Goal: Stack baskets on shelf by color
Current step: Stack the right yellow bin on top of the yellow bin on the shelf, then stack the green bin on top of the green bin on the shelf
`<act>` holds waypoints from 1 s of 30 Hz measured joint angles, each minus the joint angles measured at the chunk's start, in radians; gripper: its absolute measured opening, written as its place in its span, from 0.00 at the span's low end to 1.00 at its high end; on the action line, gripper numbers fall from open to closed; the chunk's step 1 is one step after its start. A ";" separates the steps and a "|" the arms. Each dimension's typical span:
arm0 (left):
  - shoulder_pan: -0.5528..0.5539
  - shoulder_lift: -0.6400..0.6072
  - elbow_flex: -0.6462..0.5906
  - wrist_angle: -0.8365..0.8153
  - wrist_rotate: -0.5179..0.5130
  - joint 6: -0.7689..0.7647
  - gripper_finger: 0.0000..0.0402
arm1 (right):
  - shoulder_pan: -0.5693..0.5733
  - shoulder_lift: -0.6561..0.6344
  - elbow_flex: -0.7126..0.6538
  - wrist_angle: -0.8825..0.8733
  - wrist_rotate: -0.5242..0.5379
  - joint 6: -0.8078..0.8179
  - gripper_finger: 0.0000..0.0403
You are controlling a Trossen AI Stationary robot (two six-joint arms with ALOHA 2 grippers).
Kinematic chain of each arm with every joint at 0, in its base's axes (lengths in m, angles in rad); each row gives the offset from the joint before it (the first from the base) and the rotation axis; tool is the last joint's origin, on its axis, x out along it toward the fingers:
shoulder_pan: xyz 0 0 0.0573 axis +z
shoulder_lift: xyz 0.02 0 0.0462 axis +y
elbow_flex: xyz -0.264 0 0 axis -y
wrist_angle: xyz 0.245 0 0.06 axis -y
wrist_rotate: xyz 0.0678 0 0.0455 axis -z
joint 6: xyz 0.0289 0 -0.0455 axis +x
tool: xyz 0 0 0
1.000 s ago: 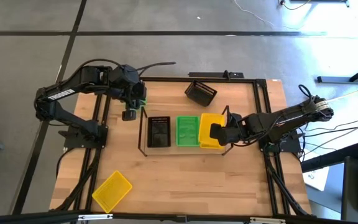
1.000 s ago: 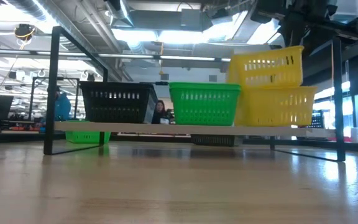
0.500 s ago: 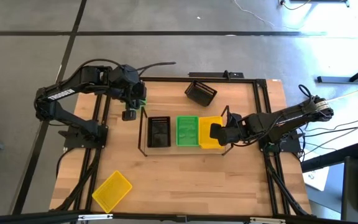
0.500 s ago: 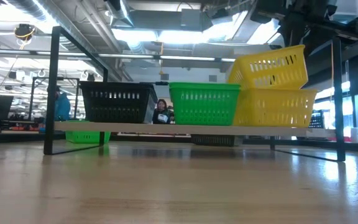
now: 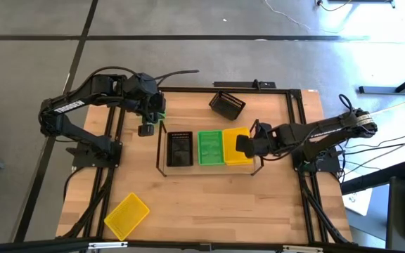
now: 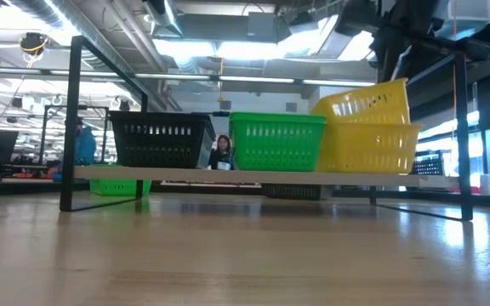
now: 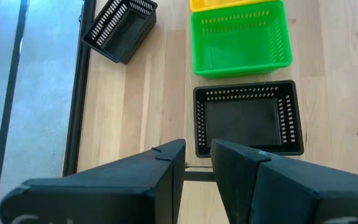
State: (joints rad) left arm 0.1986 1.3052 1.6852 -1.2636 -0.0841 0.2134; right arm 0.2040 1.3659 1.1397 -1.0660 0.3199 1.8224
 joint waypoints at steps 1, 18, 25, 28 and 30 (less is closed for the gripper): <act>0.000 0.000 0.000 0.000 0.000 0.000 0.17 | -0.004 0.000 0.000 0.000 0.000 -0.001 0.12; 0.000 0.000 0.000 0.000 -0.004 0.000 0.17 | -0.019 -0.002 0.018 -0.005 0.037 -0.023 0.12; 0.000 0.000 0.000 0.000 -0.004 0.000 0.17 | -0.004 -0.003 0.082 -0.009 0.187 -0.079 0.12; 0.000 0.000 0.000 0.000 -0.004 0.000 0.17 | -0.006 -0.003 0.084 -0.010 0.198 -0.112 0.12; 0.000 0.000 0.000 0.000 -0.004 0.000 0.17 | -0.006 -0.003 0.084 -0.010 0.202 -0.130 0.12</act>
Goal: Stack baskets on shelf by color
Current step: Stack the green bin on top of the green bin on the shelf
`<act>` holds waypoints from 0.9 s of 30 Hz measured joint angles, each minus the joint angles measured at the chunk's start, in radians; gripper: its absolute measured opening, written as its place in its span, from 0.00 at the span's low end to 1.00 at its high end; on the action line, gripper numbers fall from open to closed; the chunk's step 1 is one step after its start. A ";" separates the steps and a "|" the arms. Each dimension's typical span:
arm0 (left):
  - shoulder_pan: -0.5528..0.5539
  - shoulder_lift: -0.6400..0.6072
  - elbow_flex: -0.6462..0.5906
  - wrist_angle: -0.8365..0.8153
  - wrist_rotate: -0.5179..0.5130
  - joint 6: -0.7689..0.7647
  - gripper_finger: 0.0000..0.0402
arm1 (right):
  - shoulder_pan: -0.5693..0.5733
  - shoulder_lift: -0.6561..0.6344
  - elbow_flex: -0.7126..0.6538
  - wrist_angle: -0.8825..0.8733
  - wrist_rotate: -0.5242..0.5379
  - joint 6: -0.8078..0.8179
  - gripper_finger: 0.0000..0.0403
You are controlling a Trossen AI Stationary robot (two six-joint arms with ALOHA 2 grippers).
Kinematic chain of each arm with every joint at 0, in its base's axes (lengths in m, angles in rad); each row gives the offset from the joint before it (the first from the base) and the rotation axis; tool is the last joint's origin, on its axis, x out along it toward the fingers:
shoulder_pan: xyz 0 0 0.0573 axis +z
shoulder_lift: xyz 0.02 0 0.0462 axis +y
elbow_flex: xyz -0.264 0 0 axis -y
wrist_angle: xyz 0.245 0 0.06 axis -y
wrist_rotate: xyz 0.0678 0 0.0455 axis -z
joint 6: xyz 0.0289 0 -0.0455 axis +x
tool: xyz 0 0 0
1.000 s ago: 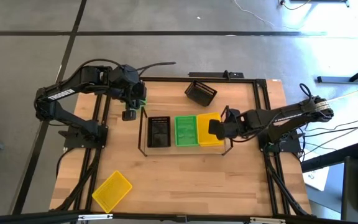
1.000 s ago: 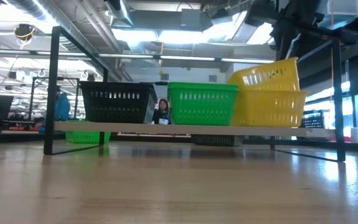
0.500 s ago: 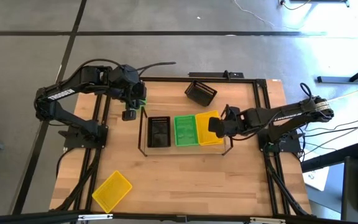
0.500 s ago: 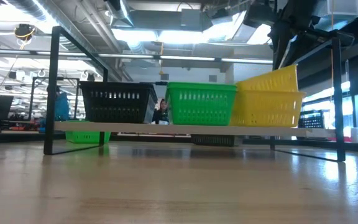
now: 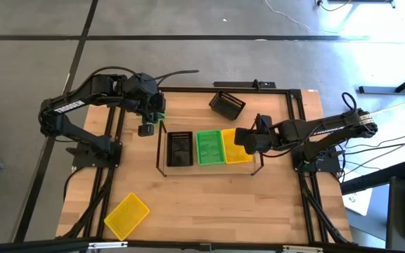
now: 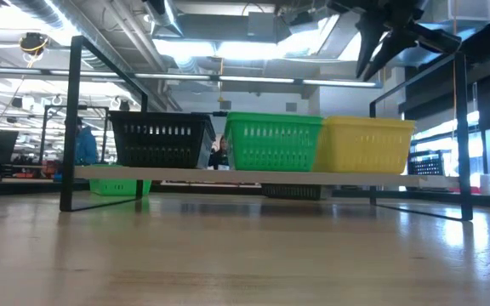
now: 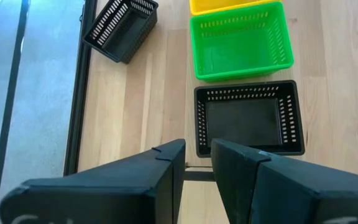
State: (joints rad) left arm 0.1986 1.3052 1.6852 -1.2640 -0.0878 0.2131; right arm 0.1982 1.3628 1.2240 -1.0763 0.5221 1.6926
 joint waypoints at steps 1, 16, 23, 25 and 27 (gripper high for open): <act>0.000 0.000 0.000 0.000 0.000 -0.001 0.17 | 0.000 0.000 0.000 0.000 0.014 -0.014 0.12; 0.015 -0.001 -0.011 -0.162 -0.007 -0.423 0.17 | -0.033 -0.018 0.126 -0.004 0.179 -0.629 0.12; 0.066 -0.027 -0.086 -0.234 -0.007 -0.807 0.17 | -0.121 -0.120 0.286 -0.102 0.256 -0.867 0.12; 0.071 -0.044 -0.124 -0.253 -0.007 -0.918 0.17 | -0.134 -0.158 0.318 -0.102 0.257 -0.960 0.12; 0.072 -0.057 -0.163 -0.255 -0.007 -1.018 0.17 | -0.143 -0.191 0.342 -0.102 0.253 -1.048 0.12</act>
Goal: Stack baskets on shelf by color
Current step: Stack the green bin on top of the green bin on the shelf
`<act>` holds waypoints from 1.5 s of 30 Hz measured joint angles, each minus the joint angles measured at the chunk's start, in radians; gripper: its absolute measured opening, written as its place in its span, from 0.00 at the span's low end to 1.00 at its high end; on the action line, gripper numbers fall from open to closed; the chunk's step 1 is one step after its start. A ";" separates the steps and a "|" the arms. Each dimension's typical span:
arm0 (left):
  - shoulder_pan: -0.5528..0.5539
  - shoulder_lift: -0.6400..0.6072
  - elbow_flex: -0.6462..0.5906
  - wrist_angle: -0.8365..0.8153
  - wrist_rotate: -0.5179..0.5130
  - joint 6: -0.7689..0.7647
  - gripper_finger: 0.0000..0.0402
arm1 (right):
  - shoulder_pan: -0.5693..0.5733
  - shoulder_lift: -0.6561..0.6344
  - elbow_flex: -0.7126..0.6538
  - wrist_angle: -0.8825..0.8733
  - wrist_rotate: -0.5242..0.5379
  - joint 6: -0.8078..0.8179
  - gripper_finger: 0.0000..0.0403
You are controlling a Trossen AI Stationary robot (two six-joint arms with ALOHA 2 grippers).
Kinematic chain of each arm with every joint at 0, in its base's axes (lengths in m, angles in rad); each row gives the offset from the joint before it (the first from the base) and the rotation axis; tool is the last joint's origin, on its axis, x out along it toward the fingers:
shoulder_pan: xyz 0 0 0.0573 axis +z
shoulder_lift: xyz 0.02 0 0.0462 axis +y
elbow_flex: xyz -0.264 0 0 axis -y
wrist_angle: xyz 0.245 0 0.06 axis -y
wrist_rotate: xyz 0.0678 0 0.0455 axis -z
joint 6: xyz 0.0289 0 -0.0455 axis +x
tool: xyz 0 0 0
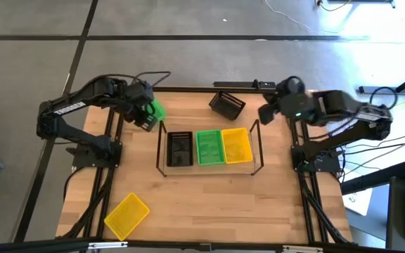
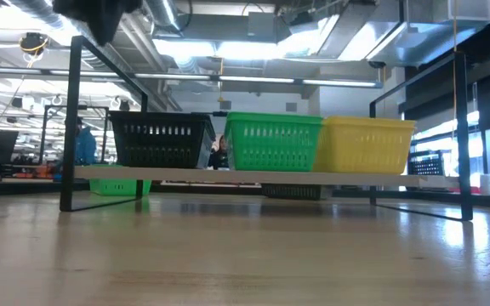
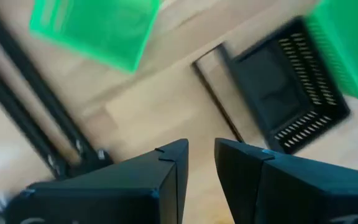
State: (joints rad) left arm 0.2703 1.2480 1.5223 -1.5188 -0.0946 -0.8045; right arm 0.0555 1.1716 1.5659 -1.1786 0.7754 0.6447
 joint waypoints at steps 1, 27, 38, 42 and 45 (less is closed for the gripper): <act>0.000 -0.012 -0.027 -0.003 0.002 -0.044 0.17 | -0.004 -0.014 0.010 0.002 -0.011 -0.037 0.12; -0.362 -0.174 -0.293 -0.016 0.354 -0.503 0.17 | -0.009 -0.136 0.033 0.008 -0.184 -0.320 0.12; -0.509 -0.250 -0.293 -0.006 0.111 -0.772 0.17 | -0.009 -0.136 0.032 0.052 -0.194 -0.310 0.12; -0.480 -0.250 -0.293 -0.007 -0.157 -0.946 0.17 | -0.009 -0.135 0.032 0.093 -0.194 -0.311 0.12; -0.440 -0.244 -0.293 -0.010 -0.270 -1.045 0.17 | -0.009 -0.135 0.032 0.118 -0.194 -0.313 0.12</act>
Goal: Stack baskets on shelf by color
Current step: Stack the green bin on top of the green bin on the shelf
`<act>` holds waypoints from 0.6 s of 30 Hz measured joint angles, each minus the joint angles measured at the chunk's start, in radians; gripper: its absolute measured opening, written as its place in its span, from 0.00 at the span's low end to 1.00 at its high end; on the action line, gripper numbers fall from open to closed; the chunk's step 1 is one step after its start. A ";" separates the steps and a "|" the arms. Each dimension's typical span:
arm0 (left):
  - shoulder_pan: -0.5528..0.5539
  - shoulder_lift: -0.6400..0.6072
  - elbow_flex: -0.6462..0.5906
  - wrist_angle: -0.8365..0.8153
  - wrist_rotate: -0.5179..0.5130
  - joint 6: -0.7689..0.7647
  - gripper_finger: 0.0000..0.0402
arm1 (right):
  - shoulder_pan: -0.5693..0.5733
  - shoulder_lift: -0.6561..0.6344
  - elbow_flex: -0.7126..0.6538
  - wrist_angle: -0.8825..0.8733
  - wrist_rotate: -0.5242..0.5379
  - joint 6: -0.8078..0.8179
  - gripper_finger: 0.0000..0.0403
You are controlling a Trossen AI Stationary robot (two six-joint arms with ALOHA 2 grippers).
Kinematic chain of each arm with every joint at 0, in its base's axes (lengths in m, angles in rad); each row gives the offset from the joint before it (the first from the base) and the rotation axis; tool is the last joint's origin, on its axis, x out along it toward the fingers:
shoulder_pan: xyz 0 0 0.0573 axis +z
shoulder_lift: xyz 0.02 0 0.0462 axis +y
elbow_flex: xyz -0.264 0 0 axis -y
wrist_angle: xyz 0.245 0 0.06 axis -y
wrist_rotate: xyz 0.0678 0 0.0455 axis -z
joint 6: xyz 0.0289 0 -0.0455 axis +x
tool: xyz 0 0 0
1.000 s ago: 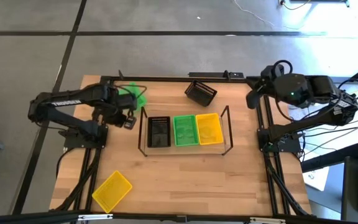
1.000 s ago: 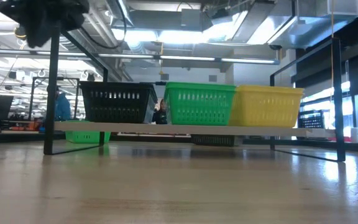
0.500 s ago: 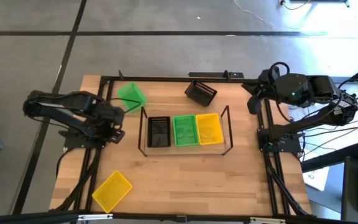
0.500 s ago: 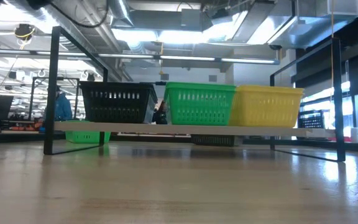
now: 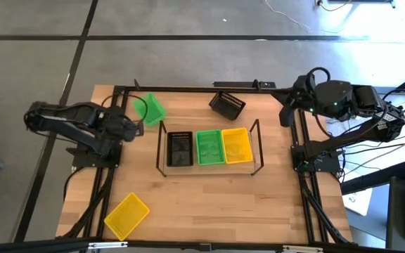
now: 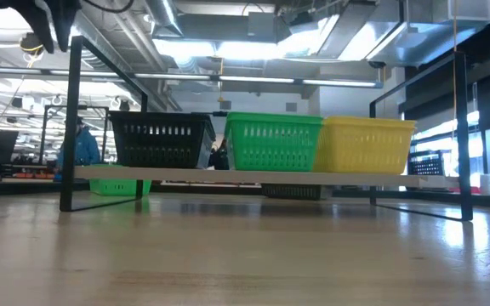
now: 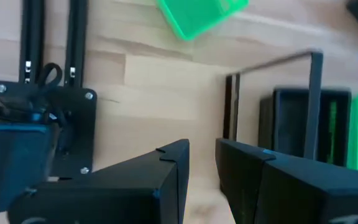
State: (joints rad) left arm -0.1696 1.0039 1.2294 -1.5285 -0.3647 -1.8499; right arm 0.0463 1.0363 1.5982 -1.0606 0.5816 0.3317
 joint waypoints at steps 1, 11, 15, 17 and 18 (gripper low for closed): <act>0.018 0.005 0.000 -0.003 -0.008 -0.018 0.17 | 0.000 0.000 0.000 0.003 0.000 -0.002 0.12; 0.308 0.040 -0.078 0.013 -0.012 -0.072 0.17 | 0.000 0.000 0.000 0.023 0.000 -0.083 0.12; 0.436 0.036 -0.169 0.115 0.026 -0.040 0.17 | 0.000 0.000 0.000 0.045 0.000 -0.146 0.12; 0.498 0.030 -0.203 0.163 0.036 0.004 0.17 | 0.000 0.000 0.000 0.057 0.000 -0.180 0.12; 0.525 0.029 -0.218 0.190 0.043 0.026 0.17 | 0.000 0.000 0.000 0.057 0.000 -0.189 0.12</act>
State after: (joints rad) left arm 0.3550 1.0332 1.0115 -1.3387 -0.3221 -1.8242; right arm 0.0463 1.0363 1.5982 -1.0031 0.5816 0.1431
